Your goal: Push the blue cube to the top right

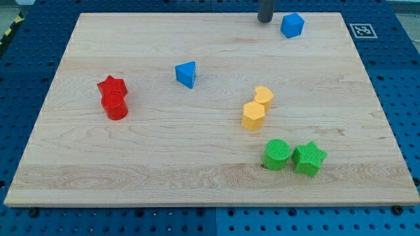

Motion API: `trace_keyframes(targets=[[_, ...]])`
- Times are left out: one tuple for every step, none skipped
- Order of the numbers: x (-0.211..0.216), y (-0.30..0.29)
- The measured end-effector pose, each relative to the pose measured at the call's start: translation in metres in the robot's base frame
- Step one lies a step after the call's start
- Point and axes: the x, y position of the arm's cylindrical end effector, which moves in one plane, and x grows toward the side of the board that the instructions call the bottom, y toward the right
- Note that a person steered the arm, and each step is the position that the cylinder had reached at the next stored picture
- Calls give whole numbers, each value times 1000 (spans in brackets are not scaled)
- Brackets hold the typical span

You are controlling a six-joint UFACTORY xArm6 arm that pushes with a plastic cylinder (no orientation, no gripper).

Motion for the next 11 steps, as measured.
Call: trace_keyframes(targets=[[12, 0], [19, 2], [23, 19], [33, 42], [36, 67], [36, 83], [36, 80], [61, 12], [99, -92], [130, -186], [150, -230]])
